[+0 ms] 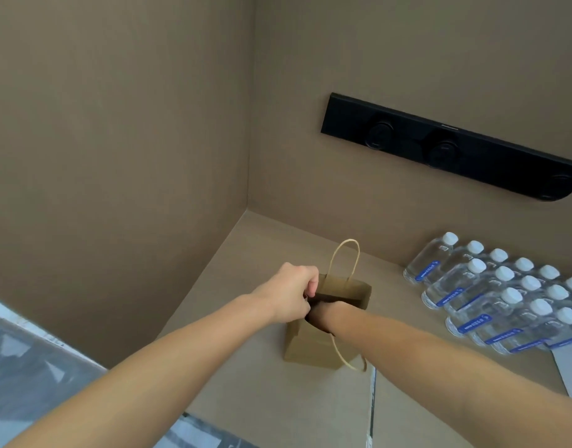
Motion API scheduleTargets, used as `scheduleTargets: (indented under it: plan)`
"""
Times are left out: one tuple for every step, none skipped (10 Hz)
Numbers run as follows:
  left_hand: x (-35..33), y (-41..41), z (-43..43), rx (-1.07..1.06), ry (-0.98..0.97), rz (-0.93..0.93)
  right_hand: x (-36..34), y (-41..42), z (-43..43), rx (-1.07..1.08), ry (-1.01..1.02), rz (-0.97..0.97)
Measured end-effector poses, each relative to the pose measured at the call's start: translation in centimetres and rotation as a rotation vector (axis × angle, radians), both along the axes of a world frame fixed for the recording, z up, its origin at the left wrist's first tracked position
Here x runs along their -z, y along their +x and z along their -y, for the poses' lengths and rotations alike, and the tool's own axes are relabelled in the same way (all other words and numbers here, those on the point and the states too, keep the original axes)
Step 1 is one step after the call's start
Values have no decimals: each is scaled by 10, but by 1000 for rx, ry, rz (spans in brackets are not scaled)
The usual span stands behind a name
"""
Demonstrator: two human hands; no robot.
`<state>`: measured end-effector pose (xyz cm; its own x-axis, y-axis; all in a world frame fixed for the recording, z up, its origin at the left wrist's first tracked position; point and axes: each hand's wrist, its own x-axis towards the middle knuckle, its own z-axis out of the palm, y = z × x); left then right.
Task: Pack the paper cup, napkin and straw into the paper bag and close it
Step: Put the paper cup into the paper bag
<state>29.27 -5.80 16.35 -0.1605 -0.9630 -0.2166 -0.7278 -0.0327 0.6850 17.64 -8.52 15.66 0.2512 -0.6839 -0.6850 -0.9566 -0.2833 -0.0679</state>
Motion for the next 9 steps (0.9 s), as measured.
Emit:
scheduleTargets:
  plan:
    - [4,1,0,-10,7,-7,6,-2,1,-118,-11,-36]
    - [8,4,-2,-36,8,-24,6,4,0,-165,0,-54]
    - [8,9,-2,-64,5,-36,11,7,-2,-154,17,-23]
    - [7,11,-3,-68,-2,-38,14,11,-1,-164,5,29]
    - [9,12,-5,-68,-2,-30,12,13,2,-139,55,90]
    - [8,12,-7,-66,-11,-26,11,15,-2,-26,135,81]
    - [6,11,-9,-49,-11,18,24,11,3,-120,204,-14]
    - [3,8,-10,-35,-21,56,25,6,12,-209,172,-30]
    - [-1,4,-8,-55,-28,35,5,-2,14,-232,88,-69]
